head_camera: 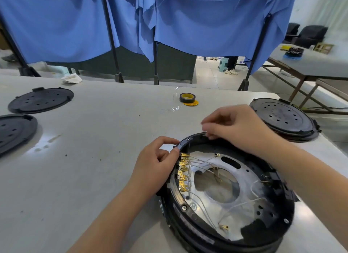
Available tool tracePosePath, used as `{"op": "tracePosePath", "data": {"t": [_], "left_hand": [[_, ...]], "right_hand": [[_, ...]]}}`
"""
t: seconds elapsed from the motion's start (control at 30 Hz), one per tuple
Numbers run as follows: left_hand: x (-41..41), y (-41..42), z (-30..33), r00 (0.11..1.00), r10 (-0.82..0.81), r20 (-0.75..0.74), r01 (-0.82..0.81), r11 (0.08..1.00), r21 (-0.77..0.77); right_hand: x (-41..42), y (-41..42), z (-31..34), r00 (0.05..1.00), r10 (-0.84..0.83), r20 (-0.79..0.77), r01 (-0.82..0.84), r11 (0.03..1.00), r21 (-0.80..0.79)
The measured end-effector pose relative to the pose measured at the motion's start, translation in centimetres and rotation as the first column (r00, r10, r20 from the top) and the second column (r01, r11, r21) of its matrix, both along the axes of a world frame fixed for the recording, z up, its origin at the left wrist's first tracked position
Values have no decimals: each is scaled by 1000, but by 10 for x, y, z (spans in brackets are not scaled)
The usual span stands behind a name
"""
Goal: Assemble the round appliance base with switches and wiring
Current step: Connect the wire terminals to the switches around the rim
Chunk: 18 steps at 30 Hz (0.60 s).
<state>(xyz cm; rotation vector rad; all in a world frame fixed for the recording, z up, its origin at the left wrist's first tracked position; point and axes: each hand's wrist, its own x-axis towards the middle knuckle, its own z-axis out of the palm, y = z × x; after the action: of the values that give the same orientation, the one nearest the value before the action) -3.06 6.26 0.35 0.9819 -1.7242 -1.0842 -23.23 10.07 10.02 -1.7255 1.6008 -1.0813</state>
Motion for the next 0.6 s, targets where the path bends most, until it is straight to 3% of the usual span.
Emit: {"op": "tracePosePath", "data": {"t": [0.17, 0.6], "left_hand": [[0, -2, 0, 1000, 7, -8, -7, 999, -36], [0, 0, 0, 1000, 16, -1, -16, 999, -47]], "right_hand": [[42, 39, -13, 994, 112, 20, -113, 986, 121], [53, 45, -34, 998, -51, 43, 41, 976, 213]]}}
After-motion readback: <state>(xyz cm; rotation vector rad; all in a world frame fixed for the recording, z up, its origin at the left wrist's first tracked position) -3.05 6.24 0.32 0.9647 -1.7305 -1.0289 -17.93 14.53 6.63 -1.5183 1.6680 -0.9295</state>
